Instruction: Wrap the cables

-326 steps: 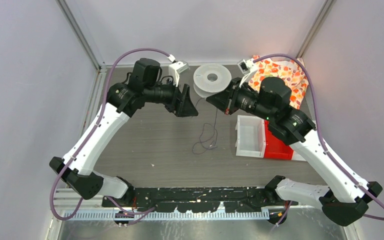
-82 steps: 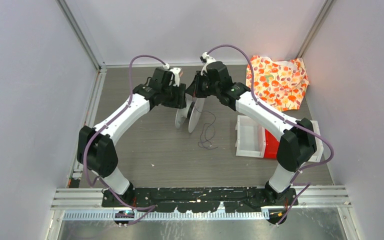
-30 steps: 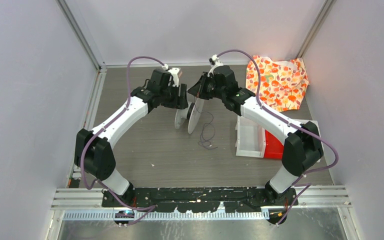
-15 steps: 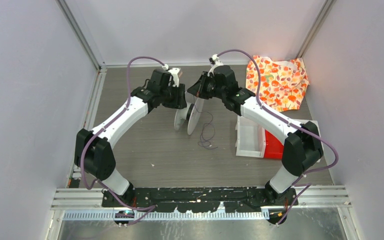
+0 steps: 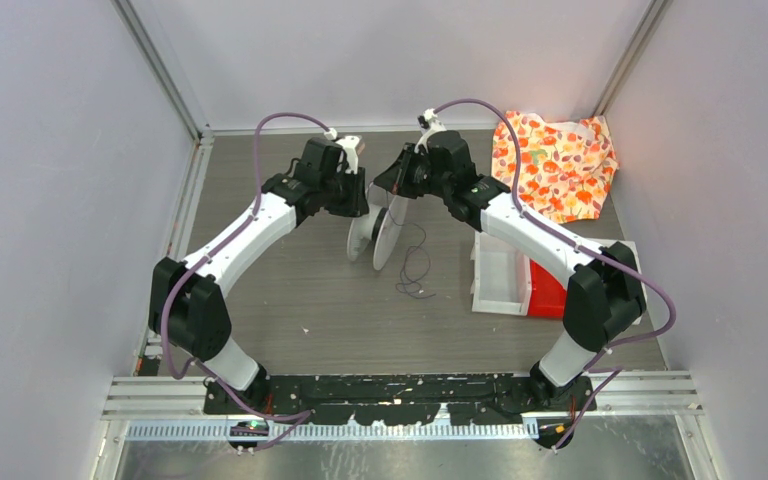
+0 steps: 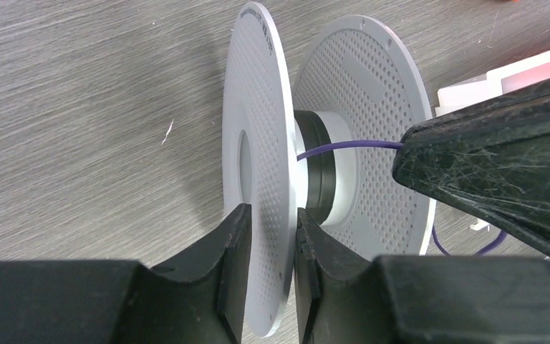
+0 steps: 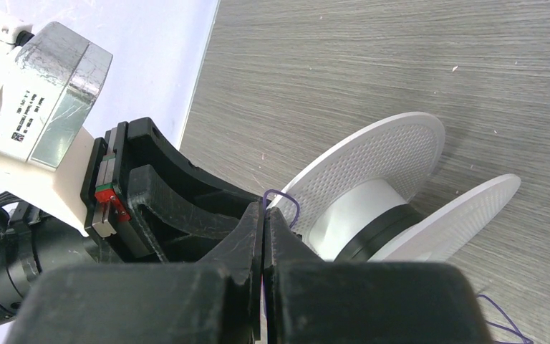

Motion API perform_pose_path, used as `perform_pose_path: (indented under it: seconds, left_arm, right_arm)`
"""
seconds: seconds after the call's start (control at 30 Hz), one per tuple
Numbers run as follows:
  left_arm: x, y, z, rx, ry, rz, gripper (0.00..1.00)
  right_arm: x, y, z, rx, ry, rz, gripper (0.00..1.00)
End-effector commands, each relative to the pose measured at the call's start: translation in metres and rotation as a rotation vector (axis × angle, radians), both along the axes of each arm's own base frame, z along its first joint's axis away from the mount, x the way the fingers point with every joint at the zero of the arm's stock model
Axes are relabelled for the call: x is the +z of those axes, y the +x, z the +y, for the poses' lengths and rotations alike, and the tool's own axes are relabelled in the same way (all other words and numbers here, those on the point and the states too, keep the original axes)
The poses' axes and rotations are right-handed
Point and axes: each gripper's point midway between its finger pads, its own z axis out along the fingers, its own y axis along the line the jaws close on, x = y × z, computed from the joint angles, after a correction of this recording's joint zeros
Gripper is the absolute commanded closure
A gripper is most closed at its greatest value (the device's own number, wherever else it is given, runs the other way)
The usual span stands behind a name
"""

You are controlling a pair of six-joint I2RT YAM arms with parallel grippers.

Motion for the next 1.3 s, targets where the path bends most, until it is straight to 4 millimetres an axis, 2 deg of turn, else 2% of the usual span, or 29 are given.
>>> perform_pose_path:
  seconds: [0.0,0.23,0.43,0.5,0.57,0.7,0.77,0.93,1.0,1.1,1.17,1.27]
  left_arm:
    - [0.022,0.009,0.002,0.022,-0.016,-0.084,0.73]
    - [0.026,0.013,0.009,0.062,0.000,-0.119,0.81]
    - [0.030,0.016,0.013,0.087,0.004,-0.141,0.99]
    - [0.031,0.016,0.012,0.084,0.001,-0.140,0.99]
    - [0.032,0.015,0.011,0.075,-0.005,-0.136,1.00]
    - [0.039,0.010,0.008,0.038,-0.004,-0.129,1.00]
    - [0.047,0.007,0.010,0.018,0.012,-0.124,0.99]
    - [0.080,0.001,0.027,-0.001,0.062,-0.128,0.99]
    - [0.096,-0.002,0.039,-0.002,0.060,-0.120,1.00]
    - [0.123,-0.010,0.053,-0.001,0.038,-0.103,1.00]
    - [0.141,-0.012,0.062,0.030,0.022,-0.110,0.99]
    - [0.164,-0.015,0.066,0.066,-0.012,-0.124,0.99]
  right_arm:
    - [0.014,0.005,0.005,0.004,0.048,-0.031,0.99]
    - [0.012,0.004,0.005,0.005,0.052,-0.024,1.00]
    - [0.012,0.003,0.002,-0.008,0.057,-0.019,0.99]
    - [0.013,0.002,0.001,-0.014,0.057,-0.020,0.98]
    - [0.014,0.002,-0.001,-0.019,0.053,-0.019,0.88]
    - [0.021,0.000,-0.011,-0.041,0.020,-0.026,0.44]
    - [0.032,-0.001,-0.024,-0.064,0.002,-0.043,0.29]
    - [0.052,-0.018,-0.077,-0.140,-0.050,-0.094,0.13]
    - [0.048,-0.032,-0.098,-0.143,-0.093,-0.112,0.12]
    - [0.022,-0.055,-0.110,-0.081,-0.159,-0.125,0.11]
    - [-0.003,-0.065,-0.112,-0.059,-0.185,-0.082,0.11]
    - [-0.037,-0.076,-0.101,-0.007,-0.149,-0.007,0.12]
